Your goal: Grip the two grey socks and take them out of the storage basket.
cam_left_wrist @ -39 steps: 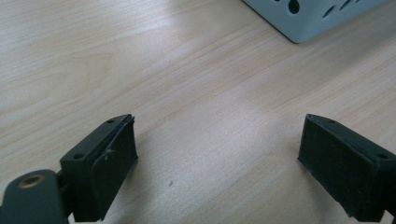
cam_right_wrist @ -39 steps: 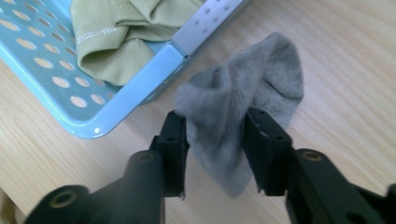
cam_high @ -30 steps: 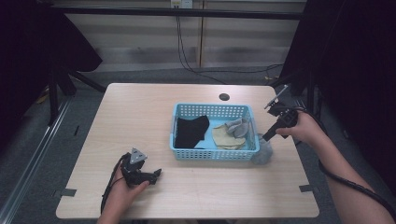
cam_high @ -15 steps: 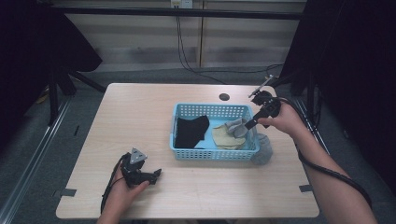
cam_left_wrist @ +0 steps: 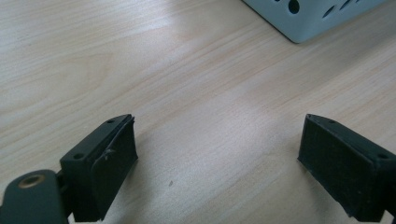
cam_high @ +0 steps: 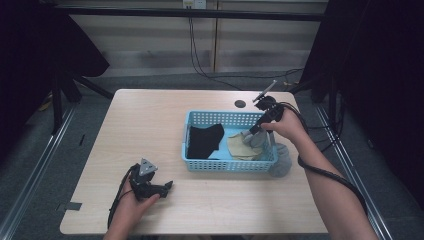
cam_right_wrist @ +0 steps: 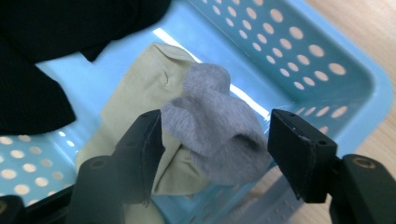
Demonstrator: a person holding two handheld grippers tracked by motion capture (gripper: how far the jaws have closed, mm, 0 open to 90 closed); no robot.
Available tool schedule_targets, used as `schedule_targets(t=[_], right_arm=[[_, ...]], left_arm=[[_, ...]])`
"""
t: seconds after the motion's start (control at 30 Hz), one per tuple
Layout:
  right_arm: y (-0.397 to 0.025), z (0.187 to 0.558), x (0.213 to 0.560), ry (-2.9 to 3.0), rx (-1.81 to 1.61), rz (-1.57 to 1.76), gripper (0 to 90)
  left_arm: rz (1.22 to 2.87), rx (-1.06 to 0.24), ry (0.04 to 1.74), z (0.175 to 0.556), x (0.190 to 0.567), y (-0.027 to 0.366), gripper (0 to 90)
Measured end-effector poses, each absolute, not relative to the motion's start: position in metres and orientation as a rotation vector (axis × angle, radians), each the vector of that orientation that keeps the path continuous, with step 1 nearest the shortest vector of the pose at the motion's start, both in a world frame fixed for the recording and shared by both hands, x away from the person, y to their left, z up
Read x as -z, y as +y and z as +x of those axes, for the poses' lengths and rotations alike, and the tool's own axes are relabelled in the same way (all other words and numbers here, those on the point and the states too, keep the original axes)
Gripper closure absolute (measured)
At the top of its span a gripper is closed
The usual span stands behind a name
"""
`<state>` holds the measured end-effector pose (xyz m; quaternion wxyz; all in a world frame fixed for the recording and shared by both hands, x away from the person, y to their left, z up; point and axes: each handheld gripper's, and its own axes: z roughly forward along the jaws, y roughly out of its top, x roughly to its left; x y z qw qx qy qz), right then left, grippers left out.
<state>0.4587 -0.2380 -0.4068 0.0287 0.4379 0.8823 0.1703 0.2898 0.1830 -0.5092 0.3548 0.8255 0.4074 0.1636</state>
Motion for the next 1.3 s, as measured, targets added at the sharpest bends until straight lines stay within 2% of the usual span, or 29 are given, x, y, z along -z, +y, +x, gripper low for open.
schedule_targets(t=[0.1, 0.13, 0.2, 0.23, 0.27, 0.3, 0.37, 0.4, 1.3], right_arm=[[-0.236, 0.461, 0.412, 2.734, -0.488, 1.35, 37.9], [-0.235, 0.462, 0.418, 2.751, -0.458, 1.342, 44.8], [-0.234, 0.462, 0.419, 2.758, -0.438, 1.33, 46.8], [-0.232, 0.461, 0.422, 2.769, -0.41, 1.335, 65.2], [-0.231, 0.46, 0.422, 2.793, -0.391, 1.33, 71.4], [-0.231, 0.46, 0.422, 2.793, -0.391, 1.33, 71.4], [-0.229, 0.459, 0.42, 2.81, -0.377, 1.331, 80.1], [-0.228, 0.457, 0.416, 2.852, -0.381, 1.337, 81.6], [-0.218, 0.433, 0.342, 2.92, -0.344, 1.224, 82.6]], left_arm=[[2.133, -0.422, 1.053, 0.29, 0.509, 0.183, 10.7], [2.133, -0.422, 1.053, 0.29, 0.509, 0.183, 10.7], [2.134, -0.422, 1.053, 0.29, 0.509, 0.183, 10.7], [2.133, -0.422, 1.053, 0.29, 0.509, 0.183, 10.7], [2.133, -0.423, 1.053, 0.29, 0.509, 0.183, 10.7], [2.133, -0.423, 1.053, 0.29, 0.509, 0.183, 10.7], [2.133, -0.422, 1.053, 0.29, 0.509, 0.183, 10.7], [2.133, -0.422, 1.053, 0.29, 0.509, 0.183, 10.7], [2.135, -0.42, 1.053, 0.29, 0.509, 0.183, 10.7]])
